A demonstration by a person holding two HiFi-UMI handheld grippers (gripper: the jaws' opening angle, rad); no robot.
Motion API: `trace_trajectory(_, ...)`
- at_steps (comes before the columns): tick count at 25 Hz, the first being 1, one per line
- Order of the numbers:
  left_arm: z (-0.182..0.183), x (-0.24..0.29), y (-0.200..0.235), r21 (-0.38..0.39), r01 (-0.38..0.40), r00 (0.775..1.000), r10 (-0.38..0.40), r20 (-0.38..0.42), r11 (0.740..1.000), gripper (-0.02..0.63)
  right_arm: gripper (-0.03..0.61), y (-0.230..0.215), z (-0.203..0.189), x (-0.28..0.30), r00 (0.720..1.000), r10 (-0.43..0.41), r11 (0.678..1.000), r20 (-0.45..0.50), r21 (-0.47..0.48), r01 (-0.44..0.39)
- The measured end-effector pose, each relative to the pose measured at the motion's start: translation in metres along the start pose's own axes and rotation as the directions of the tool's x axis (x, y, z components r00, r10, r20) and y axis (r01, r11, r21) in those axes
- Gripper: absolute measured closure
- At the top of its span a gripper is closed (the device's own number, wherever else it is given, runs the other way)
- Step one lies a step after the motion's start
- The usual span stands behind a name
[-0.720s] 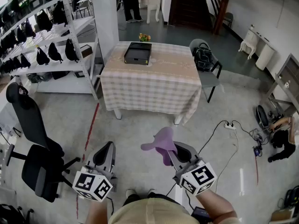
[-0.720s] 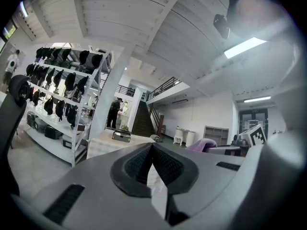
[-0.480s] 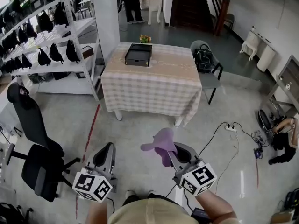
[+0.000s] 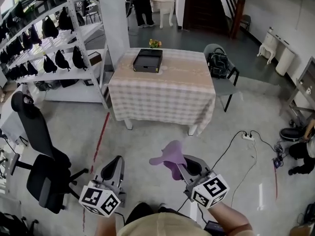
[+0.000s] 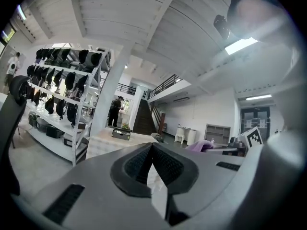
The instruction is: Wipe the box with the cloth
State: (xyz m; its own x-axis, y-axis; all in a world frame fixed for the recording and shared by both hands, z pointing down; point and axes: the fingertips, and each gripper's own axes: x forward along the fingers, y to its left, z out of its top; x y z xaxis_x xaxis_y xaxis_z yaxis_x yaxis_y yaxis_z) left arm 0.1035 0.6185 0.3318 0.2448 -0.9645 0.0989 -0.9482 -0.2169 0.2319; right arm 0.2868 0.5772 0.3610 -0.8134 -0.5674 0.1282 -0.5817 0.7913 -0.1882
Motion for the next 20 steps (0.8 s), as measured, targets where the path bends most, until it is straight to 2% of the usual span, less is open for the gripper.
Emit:
trace_trajectory(7,0.003,0.008,0.024,-0.003,-0.029,1.0,0.029,0.002,1.0,0.598,0.523,-0.01,0.001,0.021,1.0,0.012,1.0,-0.003,0.01,-0.012)
trace_trajectory(13,0.011,0.053,0.055,0.031,0.01,1.0,-0.011,0.026,0.999,0.598,0.522,-0.023,0.006,0.068,1.0,-0.006,1.0,-0.018,-0.012,0.006)
trace_trajectory(20,0.019,0.12,0.119,0.017,0.1,0.995,-0.099,-0.031,0.995,0.598,0.522,-0.044,0.019,0.153,0.998,-0.058,0.998,-0.03,-0.006,0.058)
